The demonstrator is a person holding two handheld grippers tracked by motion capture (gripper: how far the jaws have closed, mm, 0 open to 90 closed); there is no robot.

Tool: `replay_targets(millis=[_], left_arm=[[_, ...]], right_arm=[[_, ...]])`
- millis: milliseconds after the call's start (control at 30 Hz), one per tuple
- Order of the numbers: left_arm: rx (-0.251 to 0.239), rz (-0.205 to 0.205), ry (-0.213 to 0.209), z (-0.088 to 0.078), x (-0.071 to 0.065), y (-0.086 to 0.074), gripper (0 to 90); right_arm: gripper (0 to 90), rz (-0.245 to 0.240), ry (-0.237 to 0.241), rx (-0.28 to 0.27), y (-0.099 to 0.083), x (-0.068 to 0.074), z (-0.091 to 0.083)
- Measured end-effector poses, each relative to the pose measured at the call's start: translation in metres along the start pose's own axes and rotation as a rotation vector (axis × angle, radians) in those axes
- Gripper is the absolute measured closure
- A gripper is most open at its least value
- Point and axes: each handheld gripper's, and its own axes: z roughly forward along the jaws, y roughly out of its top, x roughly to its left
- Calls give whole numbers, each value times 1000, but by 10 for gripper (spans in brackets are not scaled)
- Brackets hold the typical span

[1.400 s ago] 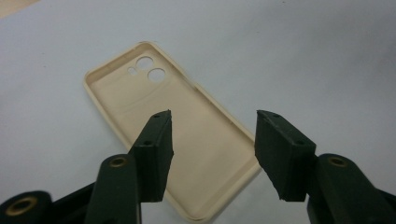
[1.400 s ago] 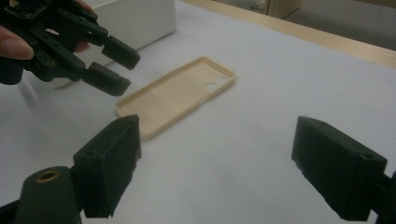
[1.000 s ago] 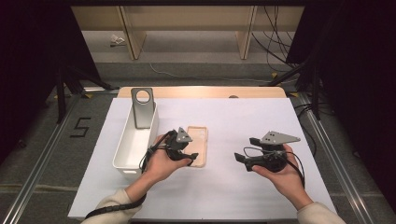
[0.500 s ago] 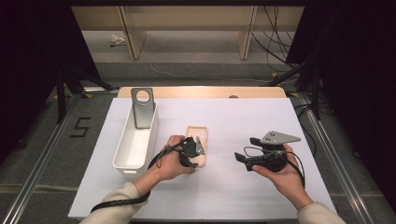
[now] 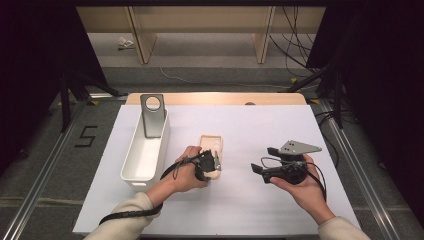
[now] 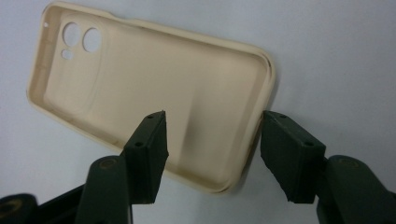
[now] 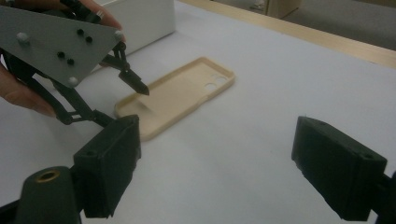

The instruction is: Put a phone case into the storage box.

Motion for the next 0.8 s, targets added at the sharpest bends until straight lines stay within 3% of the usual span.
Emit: replay_targets(millis=[800], left_arm=[[30, 66, -82, 1, -1, 5, 625]], right_arm=[[166, -1, 1, 0, 0, 0, 0]])
